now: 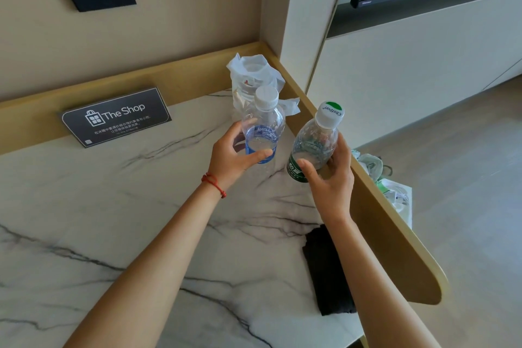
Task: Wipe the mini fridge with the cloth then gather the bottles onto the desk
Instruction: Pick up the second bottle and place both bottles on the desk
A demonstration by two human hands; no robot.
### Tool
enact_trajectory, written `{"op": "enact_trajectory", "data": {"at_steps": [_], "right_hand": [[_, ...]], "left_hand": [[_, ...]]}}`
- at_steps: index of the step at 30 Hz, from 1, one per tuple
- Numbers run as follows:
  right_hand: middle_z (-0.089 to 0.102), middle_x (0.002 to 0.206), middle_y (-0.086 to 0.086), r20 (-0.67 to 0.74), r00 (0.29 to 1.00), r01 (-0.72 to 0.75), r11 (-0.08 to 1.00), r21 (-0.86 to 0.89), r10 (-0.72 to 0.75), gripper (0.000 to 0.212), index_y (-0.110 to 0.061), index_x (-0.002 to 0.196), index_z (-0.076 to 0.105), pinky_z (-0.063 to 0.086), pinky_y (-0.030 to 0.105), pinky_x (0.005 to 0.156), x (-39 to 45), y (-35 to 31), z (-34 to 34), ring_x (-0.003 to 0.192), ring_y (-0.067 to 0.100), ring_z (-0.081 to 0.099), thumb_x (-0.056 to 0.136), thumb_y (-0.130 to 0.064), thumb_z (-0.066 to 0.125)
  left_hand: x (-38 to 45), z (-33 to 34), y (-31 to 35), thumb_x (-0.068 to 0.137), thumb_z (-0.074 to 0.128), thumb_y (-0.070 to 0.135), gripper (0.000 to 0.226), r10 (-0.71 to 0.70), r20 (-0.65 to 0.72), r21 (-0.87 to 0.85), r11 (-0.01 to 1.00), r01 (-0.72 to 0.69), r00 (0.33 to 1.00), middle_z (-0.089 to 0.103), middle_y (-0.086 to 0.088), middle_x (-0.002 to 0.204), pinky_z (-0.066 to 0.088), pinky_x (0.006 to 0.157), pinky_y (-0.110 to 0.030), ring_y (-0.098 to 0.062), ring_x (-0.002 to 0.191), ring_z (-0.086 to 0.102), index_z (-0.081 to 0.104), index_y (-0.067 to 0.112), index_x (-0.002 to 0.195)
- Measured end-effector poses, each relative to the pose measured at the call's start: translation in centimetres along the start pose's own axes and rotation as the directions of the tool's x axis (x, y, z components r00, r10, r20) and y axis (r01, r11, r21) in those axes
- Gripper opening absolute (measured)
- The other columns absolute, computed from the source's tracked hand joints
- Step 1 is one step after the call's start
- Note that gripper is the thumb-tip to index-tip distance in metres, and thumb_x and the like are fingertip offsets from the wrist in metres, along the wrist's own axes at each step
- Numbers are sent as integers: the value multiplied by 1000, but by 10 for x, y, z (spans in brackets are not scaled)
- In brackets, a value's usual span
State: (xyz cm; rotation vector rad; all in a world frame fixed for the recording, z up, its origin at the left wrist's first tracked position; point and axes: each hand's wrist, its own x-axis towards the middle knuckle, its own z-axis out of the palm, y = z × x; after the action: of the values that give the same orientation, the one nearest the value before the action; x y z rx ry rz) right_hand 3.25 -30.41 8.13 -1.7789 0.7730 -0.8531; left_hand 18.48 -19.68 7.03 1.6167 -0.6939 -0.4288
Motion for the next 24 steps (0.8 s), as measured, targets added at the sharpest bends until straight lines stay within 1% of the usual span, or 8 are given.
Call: {"op": "enact_trajectory", "data": {"at_steps": [4,7,9,11,15,19,21,24], "right_hand": [[47,138,4,5,1000,10,999,-31,-10,80,-20,138,31,44,33,102,-3,0,0,125,12,47,72,-24,75],[45,140,3,1,1000,12,999,-53,-12,81,-24,139,29,42,34,104,-5,-1,-2,126,13,45,73,-23,75],[42,143,3,4,1000,7,997,-75,-7,83,-28,140,24,40,38,106,-6,-3,-2,128,13,43,73,-25,74],[38,145,4,13,1000,-3,996,-92,4,85,-30,140,21,37,39,108,-6,-3,-2,129,13,40,74,-26,74],[37,146,3,32,999,-19,993,-119,23,89,-23,144,20,33,33,108,-8,-4,-3,128,9,38,73,-27,74],[40,144,2,25,998,-48,990,-131,52,92,-21,144,17,32,27,104,-14,-4,-5,124,4,39,73,-30,74],[42,143,1,17,998,-55,989,-136,58,92,-20,145,17,32,27,105,-17,-5,-6,124,5,40,73,-32,73],[42,143,2,11,999,-47,989,-137,49,89,-19,144,18,34,32,108,-24,-5,-9,127,9,41,74,-32,72]], "left_hand": [[-1,0,-1,58,74,41,65,-1,12,23,1000,0,1000,61,8,113,51,91,-33,-11,108,58,52,27,118],[-3,1,-1,59,73,42,69,-10,10,34,999,10,1000,60,8,113,50,93,-35,-12,109,57,51,24,121],[-5,1,0,59,72,44,71,-21,11,51,998,20,1000,59,12,113,50,94,-35,-10,110,56,50,24,123],[-6,0,0,59,72,46,74,-27,14,61,998,26,1000,59,9,117,49,94,-34,-10,112,55,49,23,126],[-9,-2,0,59,71,49,82,-28,18,79,997,26,999,58,3,125,47,95,-29,-10,117,52,46,20,131],[-15,-3,3,57,71,50,85,-45,13,79,996,44,999,54,8,128,42,92,-19,-6,120,48,43,23,132],[-19,-4,5,59,74,46,84,-61,0,79,995,61,998,51,10,129,41,92,-20,-5,121,45,41,24,134],[-26,-6,6,65,72,39,79,-69,-16,74,995,70,997,47,6,136,41,96,-28,-7,124,43,39,23,135]]}}
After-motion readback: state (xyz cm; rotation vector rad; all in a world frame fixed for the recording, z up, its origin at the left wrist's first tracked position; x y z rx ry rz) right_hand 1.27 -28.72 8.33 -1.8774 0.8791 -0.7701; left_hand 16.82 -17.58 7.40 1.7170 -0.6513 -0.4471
